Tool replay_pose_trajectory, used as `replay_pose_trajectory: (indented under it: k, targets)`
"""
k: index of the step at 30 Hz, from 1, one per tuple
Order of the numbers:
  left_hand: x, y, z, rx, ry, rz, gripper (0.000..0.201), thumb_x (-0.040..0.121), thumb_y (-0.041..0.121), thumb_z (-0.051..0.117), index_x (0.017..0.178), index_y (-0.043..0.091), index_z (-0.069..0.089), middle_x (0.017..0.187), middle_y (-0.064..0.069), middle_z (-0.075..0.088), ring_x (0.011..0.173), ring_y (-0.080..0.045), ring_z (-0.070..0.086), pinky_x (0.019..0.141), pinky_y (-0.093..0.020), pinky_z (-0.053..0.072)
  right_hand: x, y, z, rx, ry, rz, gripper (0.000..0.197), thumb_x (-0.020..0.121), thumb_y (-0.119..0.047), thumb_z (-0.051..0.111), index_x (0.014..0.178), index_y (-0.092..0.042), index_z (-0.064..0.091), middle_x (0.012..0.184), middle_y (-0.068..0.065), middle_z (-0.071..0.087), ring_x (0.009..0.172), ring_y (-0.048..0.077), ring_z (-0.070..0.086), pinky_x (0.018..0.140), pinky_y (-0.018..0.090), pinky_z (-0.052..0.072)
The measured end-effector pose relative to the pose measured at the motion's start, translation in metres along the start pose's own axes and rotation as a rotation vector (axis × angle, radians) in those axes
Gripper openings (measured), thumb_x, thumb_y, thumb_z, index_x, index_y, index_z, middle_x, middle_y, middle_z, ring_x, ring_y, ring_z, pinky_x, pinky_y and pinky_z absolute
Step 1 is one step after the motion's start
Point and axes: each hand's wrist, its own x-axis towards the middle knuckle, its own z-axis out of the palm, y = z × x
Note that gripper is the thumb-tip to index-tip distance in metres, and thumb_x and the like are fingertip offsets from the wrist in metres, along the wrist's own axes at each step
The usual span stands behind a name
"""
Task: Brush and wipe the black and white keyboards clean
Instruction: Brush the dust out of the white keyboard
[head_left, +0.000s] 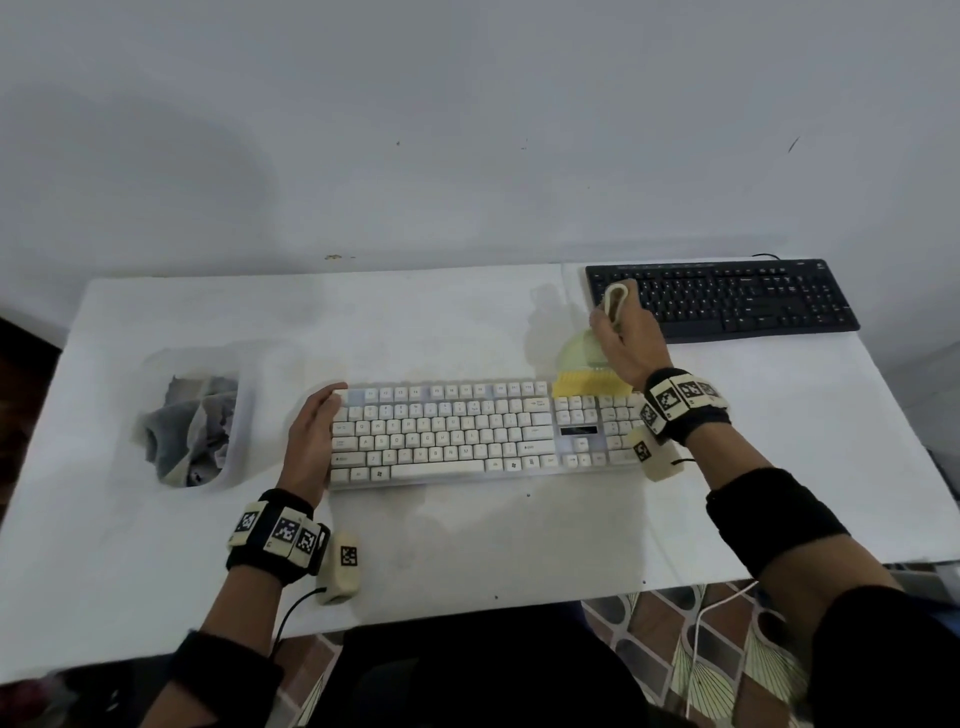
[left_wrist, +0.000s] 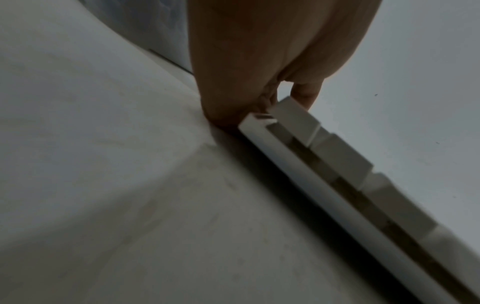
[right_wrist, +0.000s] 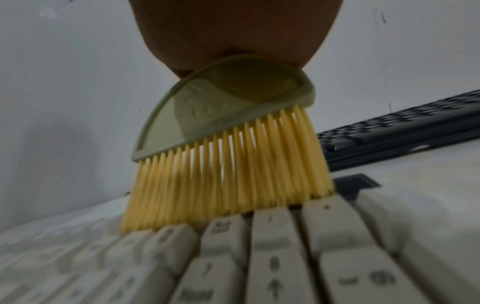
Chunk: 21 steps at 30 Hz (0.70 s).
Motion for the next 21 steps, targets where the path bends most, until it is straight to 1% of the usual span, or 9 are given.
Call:
replay_pose_trajectory:
  k: [3,6,9,11,14,16,18,19,21]
  targets:
    - [-0.001,0.001,0.001,0.004,0.003,0.004,0.025,0.108,0.024,0.049,0.126,0.02,0.065,0.122,-0.003,0.068,0.106,-0.016,0.065,0.084,-0.03,0.053,0.004,0.001,-0.01,0.039,0.052,0.021,0.016,0.1,-0.024,0.049,0.105,-0.013,0.038,0.077,0.017,0.061,0.059,0.033,0.056,0.057,0.05,0.049]
    - [-0.002,0.0,0.001,0.004,0.004,0.006,0.025,0.108,0.024,0.049,0.127,0.019,0.065,0.119,-0.001,0.069,0.101,-0.012,0.066,0.083,-0.03,0.052,0.003,0.005,-0.012,0.045,0.053,0.038,0.018,0.1,-0.024,0.049,0.107,-0.011,0.038,0.08,0.019,0.062,0.064,0.038,0.059,0.058,0.049,0.05]
    - [-0.001,0.0,0.001,0.003,0.0,0.002,0.023,0.108,0.024,0.05,0.124,0.022,0.066,0.12,-0.002,0.069,0.105,-0.015,0.066,0.084,-0.031,0.053,-0.001,0.017,-0.014,-0.046,0.035,0.018,0.016,0.101,-0.023,0.05,0.106,-0.014,0.038,0.073,0.014,0.061,0.057,0.032,0.058,0.053,0.046,0.05]
    - [-0.002,0.0,0.0,-0.001,0.002,0.002,0.022,0.108,0.025,0.05,0.122,0.024,0.066,0.12,-0.002,0.069,0.106,-0.016,0.066,0.085,-0.032,0.053,0.0,0.023,-0.019,-0.098,0.046,0.002,0.015,0.1,-0.021,0.051,0.104,-0.016,0.037,0.069,0.009,0.058,0.053,0.026,0.055,0.051,0.039,0.046]
    - [-0.002,0.0,0.001,-0.005,0.006,0.009,0.021,0.108,0.024,0.05,0.122,0.025,0.066,0.12,-0.002,0.069,0.104,-0.015,0.066,0.088,-0.034,0.054,0.004,0.023,-0.024,-0.098,0.079,-0.016,0.016,0.098,-0.024,0.05,0.102,-0.017,0.036,0.067,0.005,0.055,0.053,0.022,0.052,0.053,0.032,0.04]
    - [-0.001,-0.001,0.001,-0.004,0.008,0.013,0.021,0.107,0.024,0.05,0.121,0.025,0.066,0.123,-0.004,0.069,0.107,-0.017,0.065,0.092,-0.036,0.054,0.005,0.018,-0.022,-0.003,0.126,0.0,0.016,0.097,-0.024,0.05,0.102,-0.014,0.037,0.069,0.007,0.056,0.054,0.025,0.053,0.053,0.034,0.041]
    - [0.001,-0.003,0.0,-0.006,0.005,0.019,0.021,0.107,0.025,0.052,0.122,0.025,0.067,0.129,-0.007,0.068,0.112,-0.02,0.065,0.099,-0.041,0.053,0.006,0.013,-0.018,0.112,0.173,0.018,0.018,0.096,-0.023,0.049,0.104,-0.011,0.039,0.075,0.014,0.059,0.059,0.03,0.055,0.054,0.037,0.044]
    - [0.002,-0.004,0.0,-0.002,0.005,0.023,0.021,0.106,0.025,0.052,0.121,0.025,0.068,0.131,-0.009,0.068,0.115,-0.022,0.064,0.102,-0.043,0.052,0.006,0.011,-0.015,0.139,0.18,0.021,0.019,0.096,-0.023,0.049,0.105,-0.01,0.04,0.077,0.015,0.06,0.061,0.03,0.055,0.055,0.038,0.044]
    - [0.003,-0.004,-0.001,0.006,0.004,0.029,0.021,0.106,0.026,0.053,0.12,0.026,0.069,0.132,-0.009,0.067,0.117,-0.023,0.064,0.104,-0.045,0.052,0.004,0.013,-0.013,0.109,0.148,0.014,0.017,0.097,-0.021,0.05,0.105,-0.01,0.039,0.074,0.012,0.059,0.058,0.025,0.053,0.054,0.035,0.042]
